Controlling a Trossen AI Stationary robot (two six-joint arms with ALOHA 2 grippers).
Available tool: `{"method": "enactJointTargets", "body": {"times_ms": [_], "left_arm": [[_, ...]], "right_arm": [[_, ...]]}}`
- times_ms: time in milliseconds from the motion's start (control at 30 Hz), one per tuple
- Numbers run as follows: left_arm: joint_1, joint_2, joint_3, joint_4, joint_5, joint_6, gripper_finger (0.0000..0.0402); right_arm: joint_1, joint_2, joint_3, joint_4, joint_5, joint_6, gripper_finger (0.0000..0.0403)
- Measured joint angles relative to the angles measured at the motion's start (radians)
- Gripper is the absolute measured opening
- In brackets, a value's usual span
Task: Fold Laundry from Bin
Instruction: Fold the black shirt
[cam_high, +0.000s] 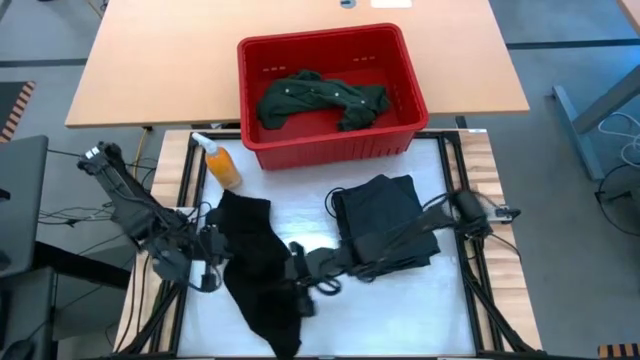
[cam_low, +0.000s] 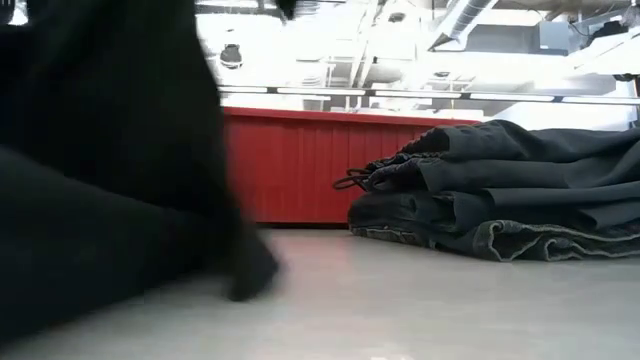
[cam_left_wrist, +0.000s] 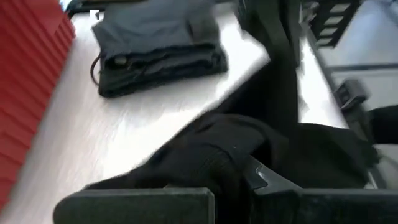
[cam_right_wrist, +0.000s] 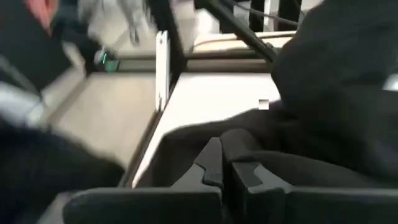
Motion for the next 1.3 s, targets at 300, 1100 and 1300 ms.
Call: {"method": "enactJointTargets", "body": {"times_ms": [300,1100,1300], "left_arm": [[-0.153,-0.165,0.036,0.004,-0.126,0.051,0.0000],[-0.297,-0.278,0.039,-0.079,-0.512,0.058,0.0000],[-0.296,-0.272,-0.055,-0.258,-0.050,-0.406,0.0000]], "right_arm": [[0.014,-0.466,0.169,-0.707,0.111,-0.152,0.0016],[-0.039,-0.824,0.185,-1.112,0.496,0.048,0.0017],[0.016,-0.746,0.118,-1.442,0.348,0.372,0.0018]]}}
